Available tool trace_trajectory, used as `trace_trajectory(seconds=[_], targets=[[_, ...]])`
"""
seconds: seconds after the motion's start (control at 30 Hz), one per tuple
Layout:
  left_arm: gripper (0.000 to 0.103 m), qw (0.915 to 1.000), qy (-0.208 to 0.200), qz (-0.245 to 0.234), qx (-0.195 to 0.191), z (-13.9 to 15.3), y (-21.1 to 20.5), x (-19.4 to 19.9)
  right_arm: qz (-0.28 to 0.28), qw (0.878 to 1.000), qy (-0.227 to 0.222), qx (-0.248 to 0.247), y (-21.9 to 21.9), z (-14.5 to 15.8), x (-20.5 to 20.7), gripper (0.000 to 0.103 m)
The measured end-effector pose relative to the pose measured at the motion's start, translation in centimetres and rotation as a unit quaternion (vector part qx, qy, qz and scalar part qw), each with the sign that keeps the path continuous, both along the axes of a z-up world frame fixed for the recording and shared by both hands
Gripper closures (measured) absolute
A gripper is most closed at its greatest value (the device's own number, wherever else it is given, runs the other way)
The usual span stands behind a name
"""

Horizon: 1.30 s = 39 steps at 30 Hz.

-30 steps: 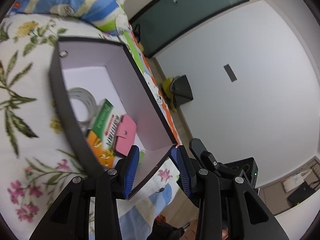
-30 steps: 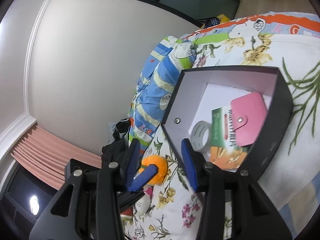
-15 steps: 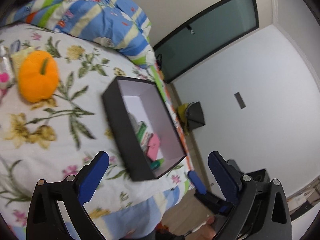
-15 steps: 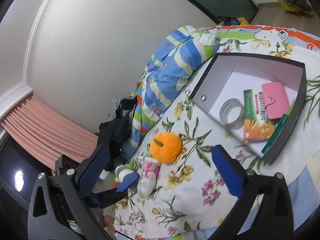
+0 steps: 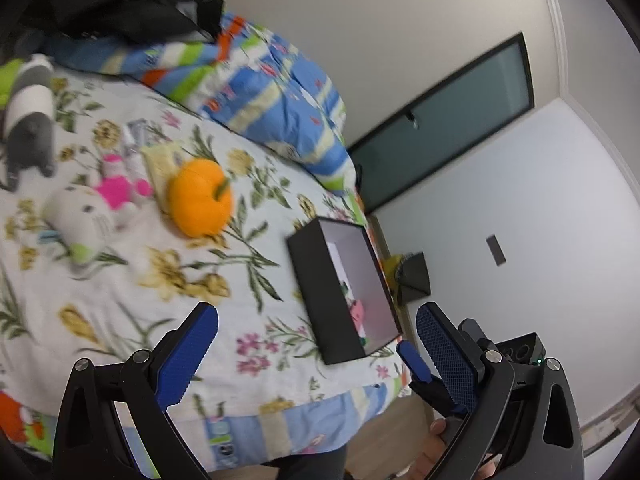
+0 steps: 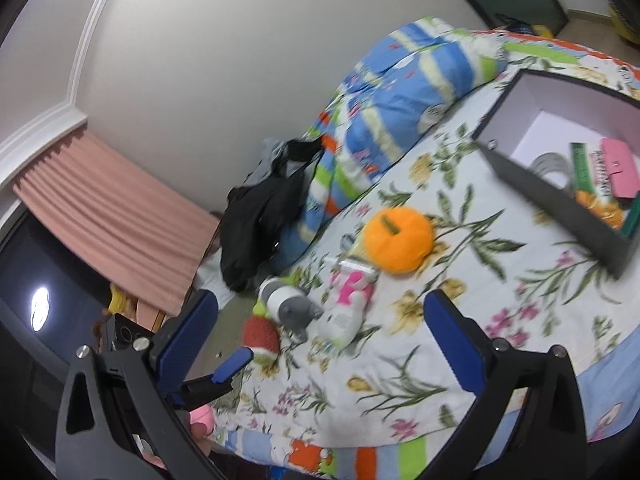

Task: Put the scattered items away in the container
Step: 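Withdraw both grippers from the black box back over the bed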

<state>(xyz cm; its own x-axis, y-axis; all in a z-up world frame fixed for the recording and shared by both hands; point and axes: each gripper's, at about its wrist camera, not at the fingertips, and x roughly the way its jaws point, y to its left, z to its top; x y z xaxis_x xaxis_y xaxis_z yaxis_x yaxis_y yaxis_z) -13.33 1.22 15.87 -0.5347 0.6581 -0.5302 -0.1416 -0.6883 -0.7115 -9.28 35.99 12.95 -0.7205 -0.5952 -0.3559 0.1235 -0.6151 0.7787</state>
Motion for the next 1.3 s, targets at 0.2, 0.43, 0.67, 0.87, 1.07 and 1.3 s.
trace_trajectory(seconds=[0.2,0.43,0.67,0.87,1.07,1.3], targets=[[0.003,0.9993,0.011,0.035,-0.003,1.2,-6.2,2.1,0.033,0.999,0.008,0.010,-5.4,1.2,0.4,0.000],[0.003,0.9961,0.016,0.087,-0.003,1.5,-13.9,4.4,0.079,0.997,0.013,0.020,-12.2,1.9,-0.2,0.000],[0.003,0.9916,0.009,0.129,0.004,0.2,-20.4,5.6,0.120,0.992,0.005,0.036,-18.7,1.0,-1.3,0.000],[0.003,0.9910,-0.015,0.132,0.020,-2.9,-22.7,4.5,0.133,0.990,-0.019,0.051,-21.5,-1.2,-2.9,0.000],[0.003,0.9899,-0.053,0.127,0.037,-6.3,-23.5,2.3,0.137,0.989,-0.045,0.044,-22.3,-3.7,-5.0,0.000],[0.003,0.9895,-0.080,0.113,0.042,-9.4,-23.1,-0.6,0.138,0.987,-0.074,0.044,-22.8,-6.8,-7.4,0.000]])
